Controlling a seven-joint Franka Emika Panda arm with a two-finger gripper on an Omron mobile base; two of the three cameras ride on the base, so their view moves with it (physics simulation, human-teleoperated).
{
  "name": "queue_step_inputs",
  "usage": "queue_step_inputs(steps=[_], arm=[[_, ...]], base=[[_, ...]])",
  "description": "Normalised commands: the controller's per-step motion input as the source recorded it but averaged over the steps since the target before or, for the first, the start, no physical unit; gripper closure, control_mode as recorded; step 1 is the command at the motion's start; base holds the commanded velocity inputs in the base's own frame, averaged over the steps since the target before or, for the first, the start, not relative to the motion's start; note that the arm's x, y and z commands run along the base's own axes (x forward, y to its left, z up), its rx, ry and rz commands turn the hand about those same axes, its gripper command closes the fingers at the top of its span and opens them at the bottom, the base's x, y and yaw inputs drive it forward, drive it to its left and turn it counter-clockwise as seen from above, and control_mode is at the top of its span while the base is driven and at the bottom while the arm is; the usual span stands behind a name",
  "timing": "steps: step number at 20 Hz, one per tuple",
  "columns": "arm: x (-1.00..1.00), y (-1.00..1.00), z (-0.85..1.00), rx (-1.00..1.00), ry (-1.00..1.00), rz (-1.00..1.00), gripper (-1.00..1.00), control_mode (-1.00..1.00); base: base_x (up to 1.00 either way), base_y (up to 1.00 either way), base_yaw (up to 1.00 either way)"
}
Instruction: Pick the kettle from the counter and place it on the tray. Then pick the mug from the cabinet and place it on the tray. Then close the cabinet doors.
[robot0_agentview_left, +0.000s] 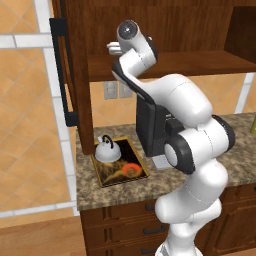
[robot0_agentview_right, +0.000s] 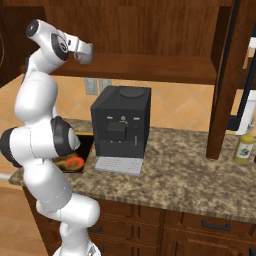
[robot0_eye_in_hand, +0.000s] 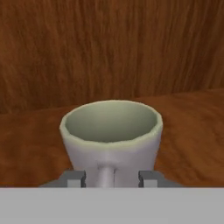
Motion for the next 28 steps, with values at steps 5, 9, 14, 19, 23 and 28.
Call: queue_step_inputs(steps=[5, 9, 14, 19, 23, 28], arm=[[0.1, 0.0, -0.1, 0.0, -0.01, -0.06, 1.0, -1.0], [-0.13, 0.01, -0.01, 0.0, -0.07, -0.01, 1.0, -1.0], [-0.63, 0.04, 0.0, 0.0, -0.06, 0.0, 1.0, -1.0], [-0.83, 0.03, 0.0, 0.0, -0.07, 0.0, 1.0, -1.0], [-0.88, 0.01, 0.0, 0.01, -0.03, 0.0, 1.0, -1.0], [-0.9, 0.04, 0.0, 0.05, 0.0, 0.05, 1.0, -1.0]], base=[[0.0, 0.0, 0.0], [0.0, 0.0, 0.0], [0.0, 0.0, 0.0], [0.0, 0.0, 0.0], [0.0, 0.0, 0.0], [0.0, 0.0, 0.0]])
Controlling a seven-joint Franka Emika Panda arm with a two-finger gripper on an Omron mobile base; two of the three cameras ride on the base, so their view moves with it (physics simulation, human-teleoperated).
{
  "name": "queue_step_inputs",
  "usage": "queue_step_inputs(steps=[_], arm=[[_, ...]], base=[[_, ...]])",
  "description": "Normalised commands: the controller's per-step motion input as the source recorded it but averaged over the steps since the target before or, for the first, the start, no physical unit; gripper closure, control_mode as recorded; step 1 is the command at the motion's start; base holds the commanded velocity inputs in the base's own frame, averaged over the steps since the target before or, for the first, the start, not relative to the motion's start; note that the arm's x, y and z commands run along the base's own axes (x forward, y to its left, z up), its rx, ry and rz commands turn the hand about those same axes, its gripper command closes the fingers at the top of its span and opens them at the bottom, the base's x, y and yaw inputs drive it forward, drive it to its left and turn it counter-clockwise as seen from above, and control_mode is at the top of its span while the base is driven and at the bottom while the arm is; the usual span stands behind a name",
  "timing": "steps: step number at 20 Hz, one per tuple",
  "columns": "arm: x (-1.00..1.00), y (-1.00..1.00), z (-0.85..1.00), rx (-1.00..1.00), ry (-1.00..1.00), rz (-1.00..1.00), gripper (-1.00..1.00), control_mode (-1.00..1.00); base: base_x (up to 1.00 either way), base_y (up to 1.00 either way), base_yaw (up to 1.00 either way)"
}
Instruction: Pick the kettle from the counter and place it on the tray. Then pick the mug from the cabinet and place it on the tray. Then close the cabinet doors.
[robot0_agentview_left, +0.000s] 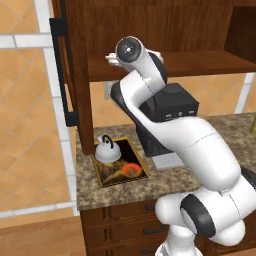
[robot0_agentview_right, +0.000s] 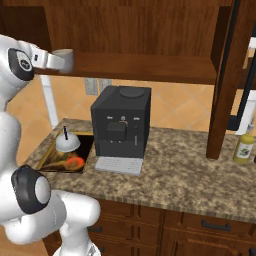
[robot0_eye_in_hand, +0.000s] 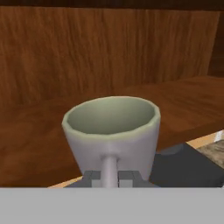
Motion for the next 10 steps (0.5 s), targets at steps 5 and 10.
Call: queue_step_inputs(steps=[5, 10], arm=[[-0.78, 0.08, -0.03, 0.05, 0.04, 0.21, 1.0, -1.0], [-0.52, 0.0, -0.26, 0.13, 0.15, 0.54, 1.0, -1.0]], base=[[0.0, 0.0, 0.0], [0.0, 0.0, 0.0]])
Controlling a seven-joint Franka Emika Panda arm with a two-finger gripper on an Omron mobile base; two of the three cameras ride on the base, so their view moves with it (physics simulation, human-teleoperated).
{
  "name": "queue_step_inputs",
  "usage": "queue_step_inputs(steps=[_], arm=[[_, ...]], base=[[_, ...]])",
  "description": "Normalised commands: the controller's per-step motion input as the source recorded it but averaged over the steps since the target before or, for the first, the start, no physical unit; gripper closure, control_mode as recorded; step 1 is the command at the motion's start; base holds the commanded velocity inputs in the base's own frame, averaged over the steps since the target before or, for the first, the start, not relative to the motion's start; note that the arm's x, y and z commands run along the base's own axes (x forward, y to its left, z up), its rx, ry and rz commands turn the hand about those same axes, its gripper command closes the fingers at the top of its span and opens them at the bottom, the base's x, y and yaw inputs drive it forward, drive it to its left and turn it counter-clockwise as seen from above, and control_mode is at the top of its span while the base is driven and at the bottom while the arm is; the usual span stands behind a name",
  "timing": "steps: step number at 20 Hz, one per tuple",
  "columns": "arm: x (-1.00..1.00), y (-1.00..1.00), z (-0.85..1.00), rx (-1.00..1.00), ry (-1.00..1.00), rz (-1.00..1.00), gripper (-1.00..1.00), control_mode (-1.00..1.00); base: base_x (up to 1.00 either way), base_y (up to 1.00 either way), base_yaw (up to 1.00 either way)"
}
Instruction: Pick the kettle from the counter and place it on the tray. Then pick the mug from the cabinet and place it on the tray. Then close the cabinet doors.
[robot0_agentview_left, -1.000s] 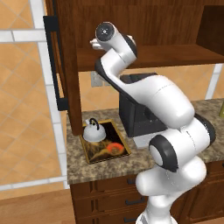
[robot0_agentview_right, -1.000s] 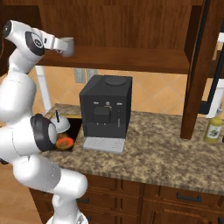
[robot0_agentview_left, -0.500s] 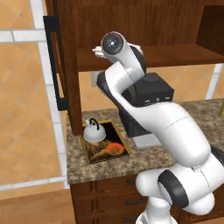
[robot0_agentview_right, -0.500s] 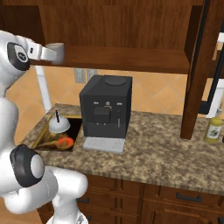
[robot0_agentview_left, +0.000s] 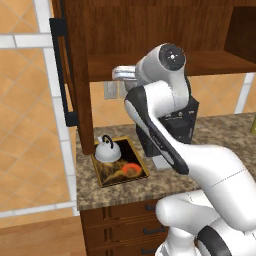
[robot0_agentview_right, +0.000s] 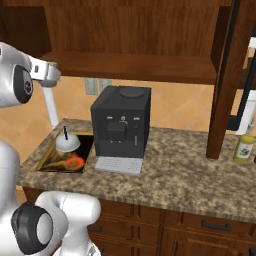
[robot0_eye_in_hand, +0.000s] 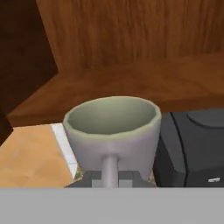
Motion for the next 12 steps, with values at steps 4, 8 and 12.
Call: queue_step_inputs(steps=[4, 8, 12], arm=[[-0.51, 0.0, -0.41, 0.1, 0.12, 0.63, 1.0, -1.0], [-0.61, 0.0, -0.46, 0.04, 0.05, 0.55, 1.0, -1.0], [-0.45, 0.0, -0.67, 0.0, 0.14, 0.27, 1.0, -1.0]], base=[[0.0, 0.0, 0.0], [0.0, 0.0, 0.0], [0.0, 0.0, 0.0]])
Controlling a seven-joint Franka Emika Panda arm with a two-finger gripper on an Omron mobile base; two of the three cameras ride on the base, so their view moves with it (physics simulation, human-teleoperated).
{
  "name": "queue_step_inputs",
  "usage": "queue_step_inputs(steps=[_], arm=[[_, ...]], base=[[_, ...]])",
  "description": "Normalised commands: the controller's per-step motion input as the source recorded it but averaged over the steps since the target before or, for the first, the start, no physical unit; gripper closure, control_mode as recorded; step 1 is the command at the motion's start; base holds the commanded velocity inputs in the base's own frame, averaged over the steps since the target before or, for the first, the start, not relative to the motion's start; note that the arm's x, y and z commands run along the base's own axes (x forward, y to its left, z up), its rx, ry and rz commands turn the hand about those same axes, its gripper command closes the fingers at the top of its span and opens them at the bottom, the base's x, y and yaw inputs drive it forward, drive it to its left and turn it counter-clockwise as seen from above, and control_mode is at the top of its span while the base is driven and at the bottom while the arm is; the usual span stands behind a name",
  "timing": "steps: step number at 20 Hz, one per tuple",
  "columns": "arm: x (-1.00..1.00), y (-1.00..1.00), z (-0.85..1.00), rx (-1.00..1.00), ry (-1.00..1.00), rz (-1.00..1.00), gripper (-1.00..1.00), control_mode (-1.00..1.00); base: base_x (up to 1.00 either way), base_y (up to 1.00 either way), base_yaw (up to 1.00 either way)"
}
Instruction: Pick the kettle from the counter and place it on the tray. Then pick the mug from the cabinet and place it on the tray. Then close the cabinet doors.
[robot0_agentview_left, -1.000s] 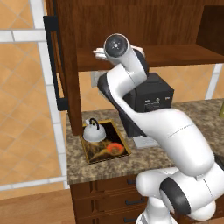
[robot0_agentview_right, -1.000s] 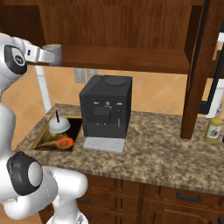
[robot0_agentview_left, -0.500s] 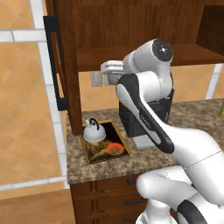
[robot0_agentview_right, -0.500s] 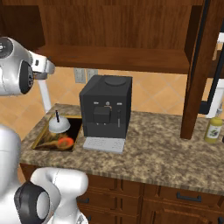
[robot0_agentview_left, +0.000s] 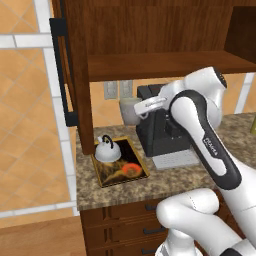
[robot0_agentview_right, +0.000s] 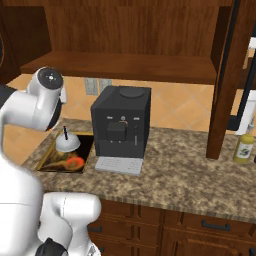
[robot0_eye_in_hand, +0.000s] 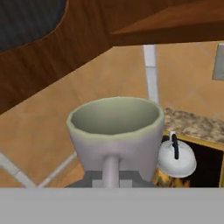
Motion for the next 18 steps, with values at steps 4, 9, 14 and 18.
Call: queue_step_inputs(steps=[4, 9, 14, 18], arm=[[-0.12, -0.07, -0.79, 0.0, 0.21, 0.27, 1.0, -1.0], [-0.11, -0.04, -0.71, -0.03, 0.05, 0.28, 1.0, -1.0], [-0.17, 0.01, -0.7, -0.14, 0.0, 0.13, 1.0, -1.0], [0.04, -0.09, -0.53, -0.15, 0.0, 0.03, 1.0, -1.0]], base=[[0.0, 0.0, 0.0], [0.0, 0.0, 0.0], [0.0, 0.0, 0.0], [0.0, 0.0, 0.0]])
